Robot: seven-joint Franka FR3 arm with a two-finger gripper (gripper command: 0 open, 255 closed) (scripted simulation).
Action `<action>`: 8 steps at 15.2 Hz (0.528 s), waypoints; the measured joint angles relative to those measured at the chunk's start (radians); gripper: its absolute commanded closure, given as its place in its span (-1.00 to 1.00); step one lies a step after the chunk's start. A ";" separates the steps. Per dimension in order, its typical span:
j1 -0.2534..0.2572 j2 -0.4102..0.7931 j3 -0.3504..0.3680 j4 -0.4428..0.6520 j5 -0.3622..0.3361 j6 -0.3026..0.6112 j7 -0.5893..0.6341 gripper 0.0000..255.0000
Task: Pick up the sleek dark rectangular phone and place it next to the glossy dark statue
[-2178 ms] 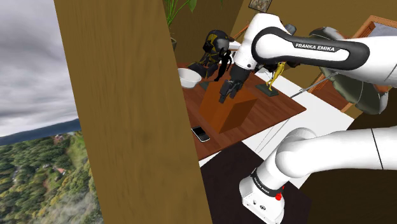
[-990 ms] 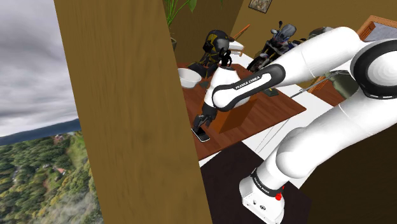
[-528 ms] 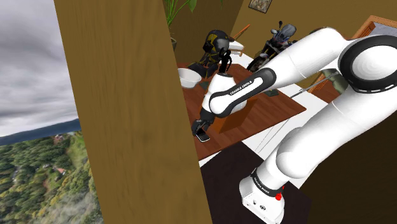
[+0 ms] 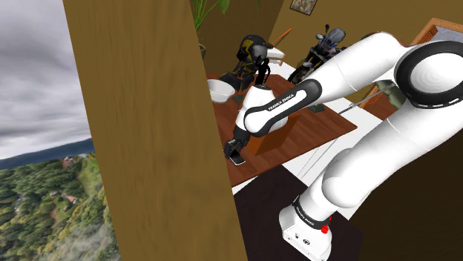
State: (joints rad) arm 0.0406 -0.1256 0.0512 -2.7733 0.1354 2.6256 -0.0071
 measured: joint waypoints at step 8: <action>0.000 -0.006 0.000 0.001 -0.001 -0.007 0.001 1.00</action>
State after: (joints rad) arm 0.0407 -0.1311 0.0515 -2.7725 0.1344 2.6188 -0.0063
